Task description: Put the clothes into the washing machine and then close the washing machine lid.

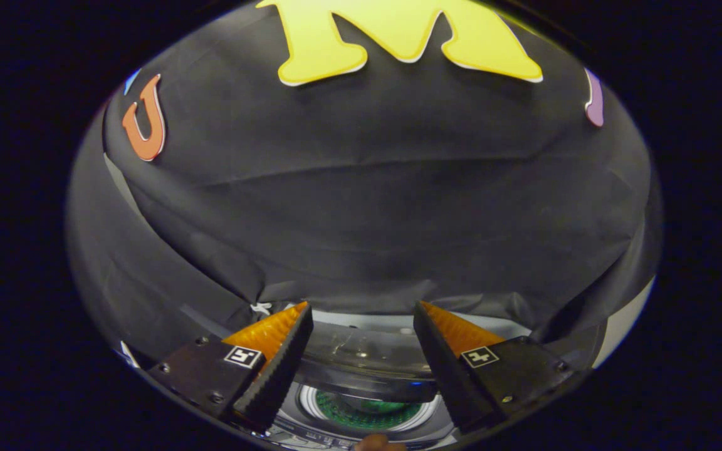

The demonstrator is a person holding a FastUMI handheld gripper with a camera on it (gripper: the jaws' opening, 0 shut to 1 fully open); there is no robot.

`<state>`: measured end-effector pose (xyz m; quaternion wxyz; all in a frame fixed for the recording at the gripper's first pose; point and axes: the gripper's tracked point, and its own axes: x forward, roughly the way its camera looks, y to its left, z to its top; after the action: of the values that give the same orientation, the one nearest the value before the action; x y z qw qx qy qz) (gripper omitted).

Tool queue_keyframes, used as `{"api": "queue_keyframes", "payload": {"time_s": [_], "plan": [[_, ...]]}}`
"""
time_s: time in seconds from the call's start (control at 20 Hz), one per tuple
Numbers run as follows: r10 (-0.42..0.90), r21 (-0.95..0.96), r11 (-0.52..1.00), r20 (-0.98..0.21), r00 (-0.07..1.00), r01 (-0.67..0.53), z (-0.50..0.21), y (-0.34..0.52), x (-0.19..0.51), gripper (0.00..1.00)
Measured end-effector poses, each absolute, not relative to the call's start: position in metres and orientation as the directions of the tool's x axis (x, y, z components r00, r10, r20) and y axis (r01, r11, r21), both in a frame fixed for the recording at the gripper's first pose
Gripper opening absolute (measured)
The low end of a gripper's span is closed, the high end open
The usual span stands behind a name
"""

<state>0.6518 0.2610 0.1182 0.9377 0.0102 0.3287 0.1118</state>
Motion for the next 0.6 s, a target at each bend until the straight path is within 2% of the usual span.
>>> {"api": "queue_keyframes", "payload": {"time_s": [0.6], "plan": [[0.226, 0.07, 0.972, -0.538, 0.812, -0.224, 0.1218, 0.262, 0.6568, 1.0]]}}
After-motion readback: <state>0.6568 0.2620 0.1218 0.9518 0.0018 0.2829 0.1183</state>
